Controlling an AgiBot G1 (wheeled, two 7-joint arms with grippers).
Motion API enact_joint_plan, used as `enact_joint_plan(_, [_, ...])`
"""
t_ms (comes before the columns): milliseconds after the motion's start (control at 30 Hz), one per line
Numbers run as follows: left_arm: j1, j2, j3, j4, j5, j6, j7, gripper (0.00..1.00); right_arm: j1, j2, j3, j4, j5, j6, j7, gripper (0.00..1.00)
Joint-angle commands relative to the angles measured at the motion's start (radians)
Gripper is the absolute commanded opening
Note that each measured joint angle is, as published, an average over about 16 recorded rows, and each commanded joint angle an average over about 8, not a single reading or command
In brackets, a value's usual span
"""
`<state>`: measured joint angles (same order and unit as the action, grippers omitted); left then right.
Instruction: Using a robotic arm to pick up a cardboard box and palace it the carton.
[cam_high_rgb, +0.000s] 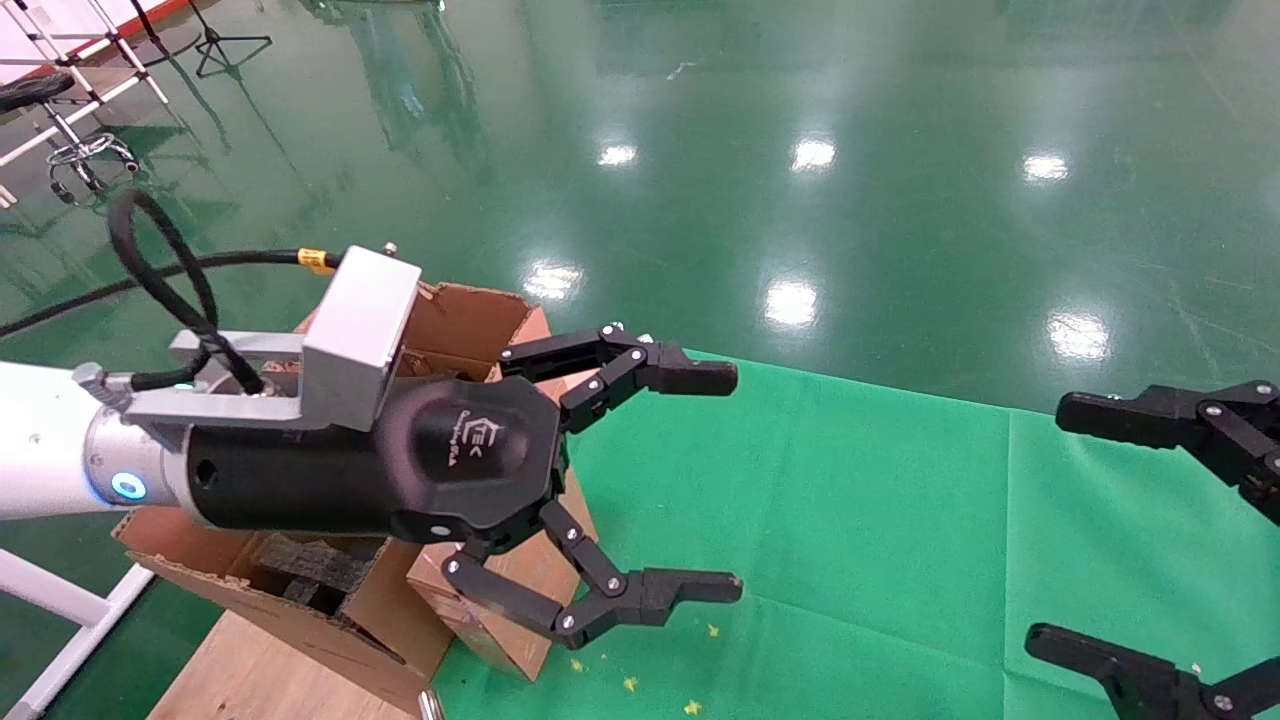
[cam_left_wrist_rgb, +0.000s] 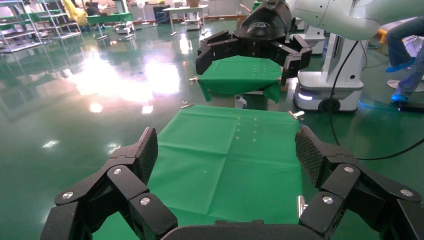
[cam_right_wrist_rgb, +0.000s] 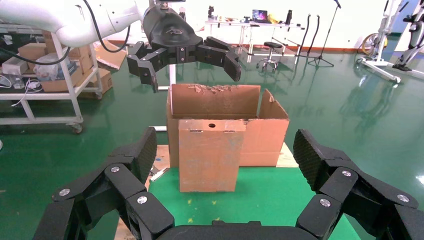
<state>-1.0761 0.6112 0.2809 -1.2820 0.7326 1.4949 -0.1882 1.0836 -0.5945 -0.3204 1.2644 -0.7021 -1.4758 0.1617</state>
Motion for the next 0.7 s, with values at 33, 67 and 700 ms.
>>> enact_joint_plan(33, [0.0, 0.0, 0.0, 0.0, 0.0, 0.0, 0.0, 1.0, 0.0, 0.0, 0.0, 0.0, 0.0, 0.0, 0.0, 1.0])
enact_joint_plan(67, [0.0, 0.0, 0.0, 0.0, 0.0, 0.0, 0.0, 1.0, 0.0, 0.0, 0.0, 0.0, 0.0, 0.0, 0.0, 1.0])
enact_joint_plan(700, [-0.062, -0.063, 0.051, -0.044, 0.173, -0.016, -0.062, 1.0, 0.0, 0.0, 0.0, 0.0, 0.0, 0.0, 0.0, 0.0])
